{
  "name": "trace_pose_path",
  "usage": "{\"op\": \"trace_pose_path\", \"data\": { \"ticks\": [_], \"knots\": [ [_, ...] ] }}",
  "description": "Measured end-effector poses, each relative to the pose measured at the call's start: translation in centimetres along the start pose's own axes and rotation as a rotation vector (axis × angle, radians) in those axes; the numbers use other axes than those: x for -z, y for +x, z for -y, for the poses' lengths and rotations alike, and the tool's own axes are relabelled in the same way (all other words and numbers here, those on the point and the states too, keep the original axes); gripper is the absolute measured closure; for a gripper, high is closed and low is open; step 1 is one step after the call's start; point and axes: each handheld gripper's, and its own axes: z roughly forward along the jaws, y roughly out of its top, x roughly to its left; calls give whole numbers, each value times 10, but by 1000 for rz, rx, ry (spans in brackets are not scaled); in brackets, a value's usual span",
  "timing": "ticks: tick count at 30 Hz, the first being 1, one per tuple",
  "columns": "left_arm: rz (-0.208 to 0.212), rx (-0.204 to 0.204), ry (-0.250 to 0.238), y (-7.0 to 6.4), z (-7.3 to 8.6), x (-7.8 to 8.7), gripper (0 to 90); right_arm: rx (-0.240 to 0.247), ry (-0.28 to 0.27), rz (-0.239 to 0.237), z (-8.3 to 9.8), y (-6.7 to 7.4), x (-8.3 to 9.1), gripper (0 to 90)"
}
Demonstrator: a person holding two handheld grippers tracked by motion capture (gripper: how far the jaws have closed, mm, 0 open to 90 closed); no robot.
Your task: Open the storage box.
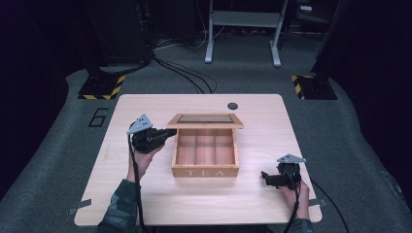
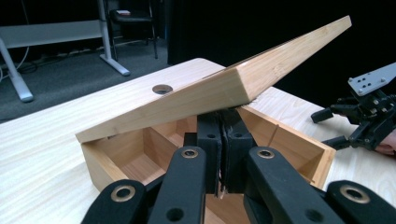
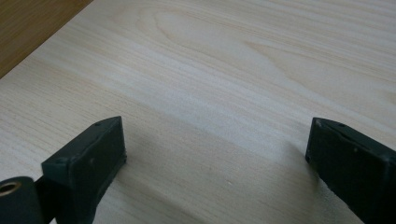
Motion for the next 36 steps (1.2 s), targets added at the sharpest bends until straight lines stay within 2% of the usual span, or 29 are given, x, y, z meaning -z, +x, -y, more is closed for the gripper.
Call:
{"op": "trace_pose_path", "data": {
  "ticks": [20, 36],
  "knots": [
    [-24, -31, 5, 12, -32, -6, 878, 2, 1, 0, 0, 0, 0, 44],
    [-29, -23, 12, 19, -46, -12, 882, 6, 1, -2, 0, -1, 0, 44]
  ]
}}
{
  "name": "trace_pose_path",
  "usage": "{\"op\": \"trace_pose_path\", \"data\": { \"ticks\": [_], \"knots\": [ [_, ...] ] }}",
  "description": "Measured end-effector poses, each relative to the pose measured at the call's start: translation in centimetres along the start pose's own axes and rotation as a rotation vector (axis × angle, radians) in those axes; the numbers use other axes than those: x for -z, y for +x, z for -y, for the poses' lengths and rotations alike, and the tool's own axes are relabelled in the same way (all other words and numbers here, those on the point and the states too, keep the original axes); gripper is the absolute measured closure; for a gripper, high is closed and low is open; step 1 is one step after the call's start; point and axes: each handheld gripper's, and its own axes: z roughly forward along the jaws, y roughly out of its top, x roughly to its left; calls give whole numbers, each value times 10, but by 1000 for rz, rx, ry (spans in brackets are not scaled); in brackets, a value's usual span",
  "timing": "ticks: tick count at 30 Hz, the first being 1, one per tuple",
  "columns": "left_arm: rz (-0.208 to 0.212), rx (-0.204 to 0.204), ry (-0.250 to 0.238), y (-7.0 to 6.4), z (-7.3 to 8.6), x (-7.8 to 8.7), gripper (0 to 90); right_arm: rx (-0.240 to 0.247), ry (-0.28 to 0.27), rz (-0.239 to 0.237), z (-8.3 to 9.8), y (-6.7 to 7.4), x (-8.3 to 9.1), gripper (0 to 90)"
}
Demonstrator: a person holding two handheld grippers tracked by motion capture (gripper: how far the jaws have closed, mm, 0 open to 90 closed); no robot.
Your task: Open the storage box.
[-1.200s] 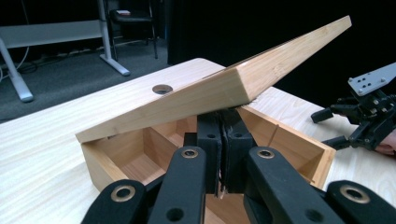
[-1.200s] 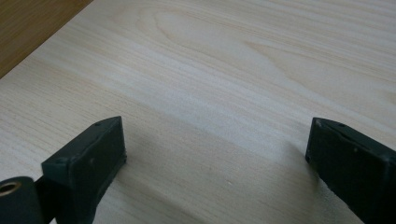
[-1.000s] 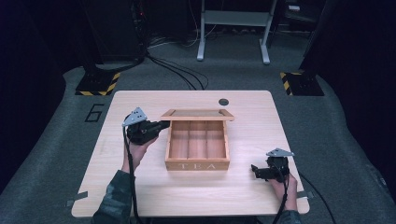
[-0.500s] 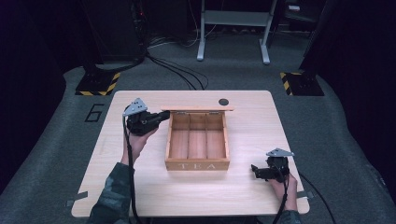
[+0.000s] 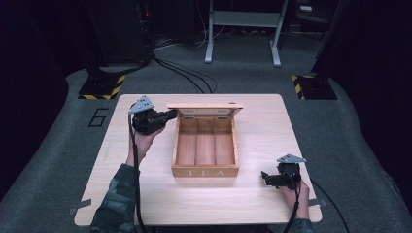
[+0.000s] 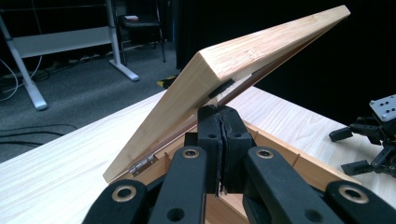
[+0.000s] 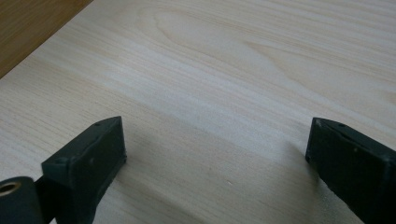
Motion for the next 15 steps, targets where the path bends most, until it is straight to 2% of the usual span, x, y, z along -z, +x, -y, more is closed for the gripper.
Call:
{"op": "trace_pose_path", "data": {
  "ticks": [15],
  "knots": [
    [-6, -2, 5, 1, -3, -1, 884, 0, -1, 0, 0, 0, 0, 44]
  ]
}}
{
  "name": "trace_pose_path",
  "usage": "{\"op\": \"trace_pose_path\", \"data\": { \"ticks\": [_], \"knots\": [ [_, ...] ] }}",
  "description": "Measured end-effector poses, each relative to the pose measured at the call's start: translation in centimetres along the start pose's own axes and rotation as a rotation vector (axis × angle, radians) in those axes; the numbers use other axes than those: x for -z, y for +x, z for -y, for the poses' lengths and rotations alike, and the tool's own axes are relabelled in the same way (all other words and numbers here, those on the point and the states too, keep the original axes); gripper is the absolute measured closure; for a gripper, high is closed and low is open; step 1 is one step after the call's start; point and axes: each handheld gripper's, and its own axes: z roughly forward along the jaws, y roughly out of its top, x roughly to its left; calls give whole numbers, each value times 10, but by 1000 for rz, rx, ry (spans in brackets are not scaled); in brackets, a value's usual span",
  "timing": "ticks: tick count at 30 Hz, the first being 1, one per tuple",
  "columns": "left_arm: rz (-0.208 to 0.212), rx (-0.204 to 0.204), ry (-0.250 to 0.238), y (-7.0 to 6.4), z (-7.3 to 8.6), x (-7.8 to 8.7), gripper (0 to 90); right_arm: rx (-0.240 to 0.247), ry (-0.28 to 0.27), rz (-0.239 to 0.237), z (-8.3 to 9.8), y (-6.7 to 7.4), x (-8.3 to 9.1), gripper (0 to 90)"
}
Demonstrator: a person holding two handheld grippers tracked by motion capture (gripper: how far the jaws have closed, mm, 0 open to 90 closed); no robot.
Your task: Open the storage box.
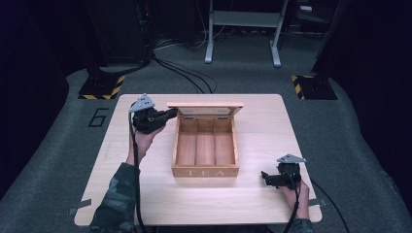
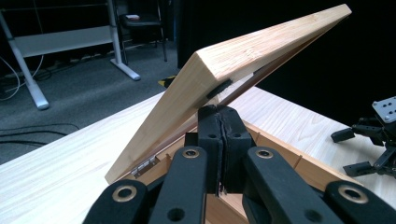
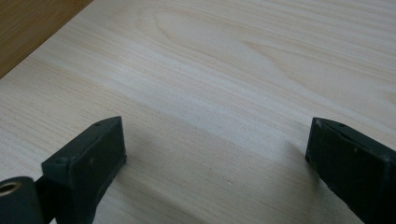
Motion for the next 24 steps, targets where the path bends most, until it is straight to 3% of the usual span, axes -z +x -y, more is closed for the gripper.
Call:
{"op": "trace_pose_path", "data": {
  "ticks": [24],
  "knots": [
    [-5, -1, 0, 1, -3, 0, 886, 5, -1, -12, -1, 1, -1, 42]
  ]
}}
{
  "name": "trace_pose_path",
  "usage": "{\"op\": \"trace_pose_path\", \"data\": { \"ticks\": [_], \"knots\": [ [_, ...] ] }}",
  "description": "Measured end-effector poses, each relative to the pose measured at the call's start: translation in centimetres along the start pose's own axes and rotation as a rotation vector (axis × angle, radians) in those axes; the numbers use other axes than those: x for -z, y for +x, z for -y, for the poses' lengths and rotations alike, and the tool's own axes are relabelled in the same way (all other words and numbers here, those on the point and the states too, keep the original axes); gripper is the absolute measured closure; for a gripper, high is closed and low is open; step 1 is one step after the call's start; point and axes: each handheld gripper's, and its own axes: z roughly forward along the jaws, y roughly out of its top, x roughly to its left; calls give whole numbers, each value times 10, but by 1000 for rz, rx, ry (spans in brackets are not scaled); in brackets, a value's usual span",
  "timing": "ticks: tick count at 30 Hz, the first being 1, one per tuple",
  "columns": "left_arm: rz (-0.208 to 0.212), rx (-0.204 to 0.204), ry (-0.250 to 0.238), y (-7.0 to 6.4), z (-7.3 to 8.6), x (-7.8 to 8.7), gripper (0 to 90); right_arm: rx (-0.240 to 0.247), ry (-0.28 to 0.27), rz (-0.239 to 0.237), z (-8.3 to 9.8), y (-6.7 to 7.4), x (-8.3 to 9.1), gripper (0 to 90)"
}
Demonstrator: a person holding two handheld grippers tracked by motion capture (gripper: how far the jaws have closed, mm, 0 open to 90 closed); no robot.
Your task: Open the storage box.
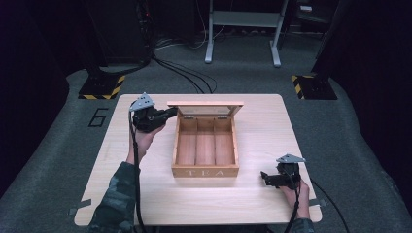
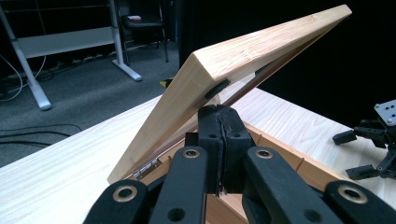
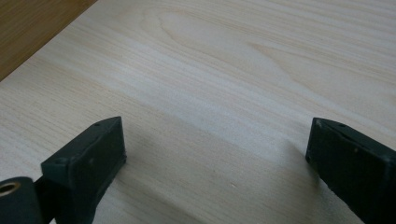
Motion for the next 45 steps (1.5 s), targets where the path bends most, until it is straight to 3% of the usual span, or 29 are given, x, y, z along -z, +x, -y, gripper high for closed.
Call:
{"op": "trace_pose_path", "data": {
  "ticks": [45],
  "knots": [
    [0, -6, -11, -3, 0, -1, 887, -1, 0, -3, 0, 0, 0, 42]
  ]
}}
